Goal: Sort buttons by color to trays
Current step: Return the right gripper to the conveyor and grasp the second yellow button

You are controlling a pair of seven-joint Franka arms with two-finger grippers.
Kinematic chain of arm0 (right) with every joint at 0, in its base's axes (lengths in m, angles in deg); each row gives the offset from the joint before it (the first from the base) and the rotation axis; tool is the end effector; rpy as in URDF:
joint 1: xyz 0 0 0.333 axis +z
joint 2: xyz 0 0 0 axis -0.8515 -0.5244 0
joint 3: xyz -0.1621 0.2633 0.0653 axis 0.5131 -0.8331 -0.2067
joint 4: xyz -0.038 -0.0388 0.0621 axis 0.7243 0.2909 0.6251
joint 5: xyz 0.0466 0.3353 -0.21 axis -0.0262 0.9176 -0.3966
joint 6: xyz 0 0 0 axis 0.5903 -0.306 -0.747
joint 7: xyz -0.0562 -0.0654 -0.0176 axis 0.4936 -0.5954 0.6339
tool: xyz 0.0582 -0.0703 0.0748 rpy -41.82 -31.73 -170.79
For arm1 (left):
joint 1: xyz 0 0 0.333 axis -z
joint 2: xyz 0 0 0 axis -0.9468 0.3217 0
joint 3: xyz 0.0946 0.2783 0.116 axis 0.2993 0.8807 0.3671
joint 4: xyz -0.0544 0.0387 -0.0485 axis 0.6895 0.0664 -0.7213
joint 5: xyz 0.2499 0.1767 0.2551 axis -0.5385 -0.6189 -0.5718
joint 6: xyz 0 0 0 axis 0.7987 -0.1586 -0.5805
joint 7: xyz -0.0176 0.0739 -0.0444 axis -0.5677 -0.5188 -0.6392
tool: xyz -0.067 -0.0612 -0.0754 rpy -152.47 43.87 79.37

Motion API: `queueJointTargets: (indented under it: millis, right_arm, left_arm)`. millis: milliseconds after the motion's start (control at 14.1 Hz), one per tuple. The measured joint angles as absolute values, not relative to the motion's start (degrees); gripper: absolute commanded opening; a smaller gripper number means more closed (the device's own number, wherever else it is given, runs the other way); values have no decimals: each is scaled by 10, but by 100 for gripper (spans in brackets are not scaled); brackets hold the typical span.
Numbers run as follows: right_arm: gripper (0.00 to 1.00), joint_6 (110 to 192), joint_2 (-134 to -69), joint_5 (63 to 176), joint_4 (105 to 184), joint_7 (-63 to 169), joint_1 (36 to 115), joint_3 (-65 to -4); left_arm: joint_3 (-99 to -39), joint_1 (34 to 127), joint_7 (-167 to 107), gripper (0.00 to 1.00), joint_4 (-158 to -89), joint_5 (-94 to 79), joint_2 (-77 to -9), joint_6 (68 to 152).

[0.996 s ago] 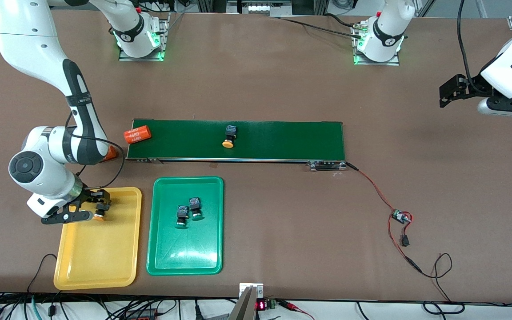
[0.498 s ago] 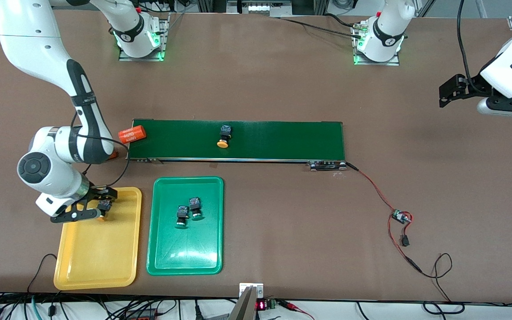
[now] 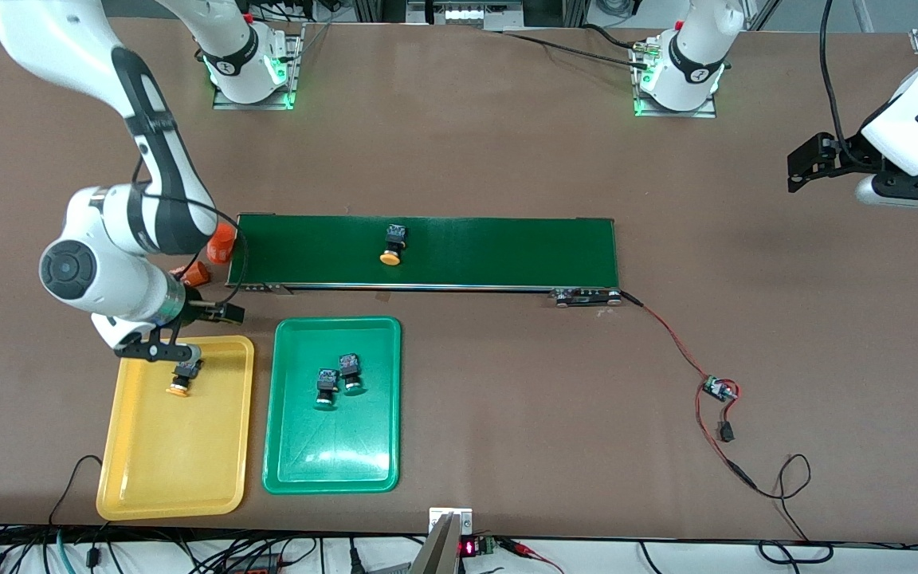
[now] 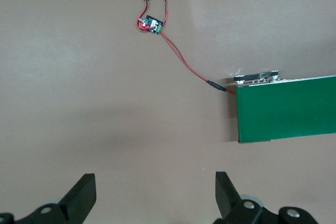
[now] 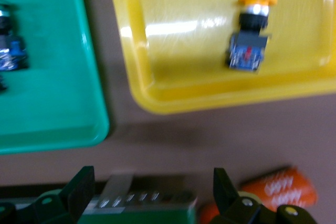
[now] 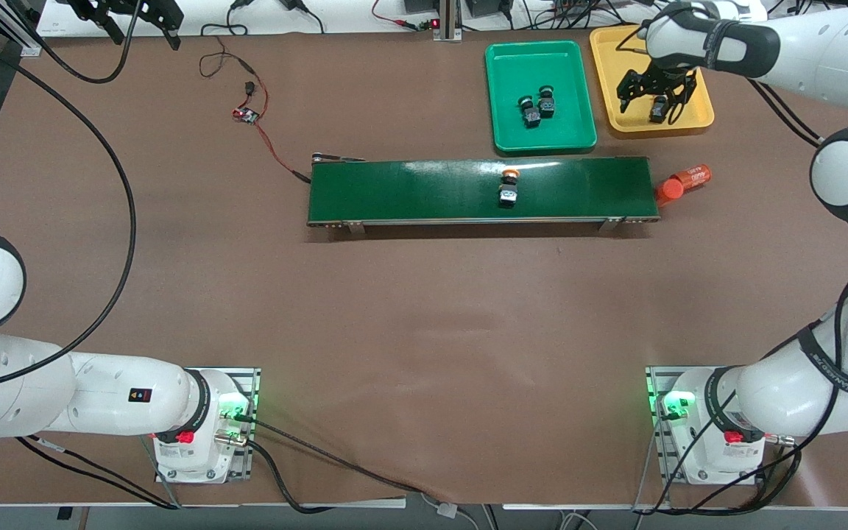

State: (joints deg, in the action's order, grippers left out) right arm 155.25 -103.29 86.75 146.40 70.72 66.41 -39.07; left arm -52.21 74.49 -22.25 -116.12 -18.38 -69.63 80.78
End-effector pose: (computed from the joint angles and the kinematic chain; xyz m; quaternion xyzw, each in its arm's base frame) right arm 0.6424 0.0883 0.2963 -0.9959 0.0665 0.0590 0.0178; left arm 0.5470 -0.0405 0.6011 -0.9982 0.0496 0.0293 0.0176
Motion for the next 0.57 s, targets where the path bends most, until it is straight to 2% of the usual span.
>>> queueJointTargets:
  millis: [284, 569]
  right_arm:
    - [100, 1523, -989, 872, 1491, 770, 694, -415]
    - [100, 1561, -976, 872, 1525, 865, 771, -418]
  left_arm:
    - [-522, 745, -222, 100, -1161, -184, -696, 807]
    - [-521, 745, -222, 100, -1161, -184, -696, 805]
